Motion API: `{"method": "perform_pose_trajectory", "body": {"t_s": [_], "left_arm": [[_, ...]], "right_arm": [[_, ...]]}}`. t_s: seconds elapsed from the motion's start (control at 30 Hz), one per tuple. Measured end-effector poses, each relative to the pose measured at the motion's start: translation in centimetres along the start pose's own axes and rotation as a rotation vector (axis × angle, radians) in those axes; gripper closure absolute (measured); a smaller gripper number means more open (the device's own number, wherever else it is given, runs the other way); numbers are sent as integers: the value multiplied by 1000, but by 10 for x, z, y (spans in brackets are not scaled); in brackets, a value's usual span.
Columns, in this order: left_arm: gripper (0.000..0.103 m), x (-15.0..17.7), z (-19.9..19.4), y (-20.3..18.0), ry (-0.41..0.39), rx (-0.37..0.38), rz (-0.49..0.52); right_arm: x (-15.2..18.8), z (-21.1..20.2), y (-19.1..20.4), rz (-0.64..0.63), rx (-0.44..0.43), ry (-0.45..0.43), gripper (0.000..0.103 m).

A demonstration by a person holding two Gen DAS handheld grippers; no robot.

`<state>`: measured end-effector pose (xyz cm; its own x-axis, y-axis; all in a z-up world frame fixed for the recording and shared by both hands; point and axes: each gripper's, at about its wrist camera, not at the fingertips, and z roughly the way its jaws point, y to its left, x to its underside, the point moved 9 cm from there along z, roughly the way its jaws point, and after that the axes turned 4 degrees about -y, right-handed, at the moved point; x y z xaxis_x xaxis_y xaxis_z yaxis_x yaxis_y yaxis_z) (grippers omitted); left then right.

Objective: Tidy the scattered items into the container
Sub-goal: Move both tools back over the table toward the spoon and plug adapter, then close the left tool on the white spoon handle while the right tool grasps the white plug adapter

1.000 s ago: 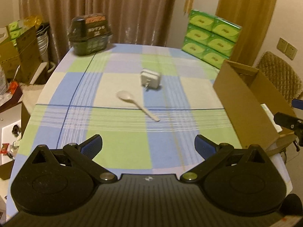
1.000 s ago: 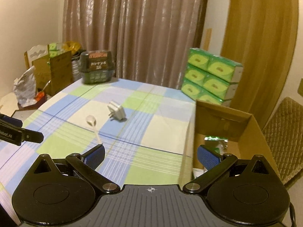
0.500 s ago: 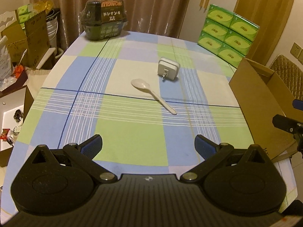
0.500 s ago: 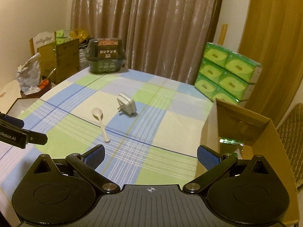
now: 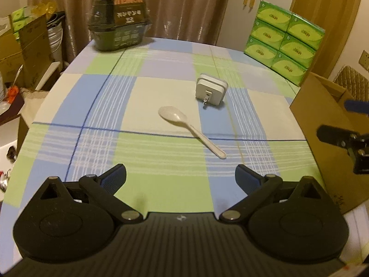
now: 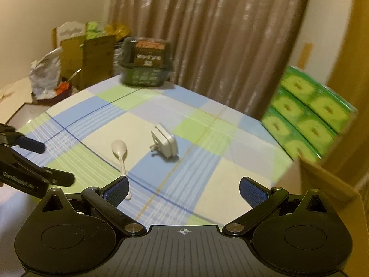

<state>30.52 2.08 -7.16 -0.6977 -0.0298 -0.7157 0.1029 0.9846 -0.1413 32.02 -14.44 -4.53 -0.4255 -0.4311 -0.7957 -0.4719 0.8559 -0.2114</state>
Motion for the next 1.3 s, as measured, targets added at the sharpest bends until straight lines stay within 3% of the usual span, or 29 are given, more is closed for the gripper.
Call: {"method": "perform_pose_trajectory", "body": {"t_s": [0.2, 0.37, 0.63, 0.83, 1.0, 1.03, 1.13, 1.3], "left_arm": [[11, -10, 47, 2, 1, 15, -24], [17, -15, 86, 5, 0, 27, -58], [40, -24, 131, 6, 3, 39, -63], [71, -33, 136, 0, 1, 58, 3], [85, -31, 127, 3, -8, 62, 69], [95, -31, 125, 3, -7, 62, 83], [99, -26, 123, 6, 7, 60, 110], [98, -25, 119, 10, 12, 80, 67]], "right_arm": [[-3, 65, 1, -98, -81, 54, 26], [-3, 107, 2, -139, -143, 64, 29], [2, 155, 4, -186, -216, 69, 35], [-8, 178, 12, -190, -250, 34, 50], [-12, 188, 18, -211, -233, 36, 78], [-13, 187, 17, -204, -227, 36, 78], [-12, 181, 17, -157, -217, 54, 79], [-6, 166, 11, -64, -171, 69, 79]]}}
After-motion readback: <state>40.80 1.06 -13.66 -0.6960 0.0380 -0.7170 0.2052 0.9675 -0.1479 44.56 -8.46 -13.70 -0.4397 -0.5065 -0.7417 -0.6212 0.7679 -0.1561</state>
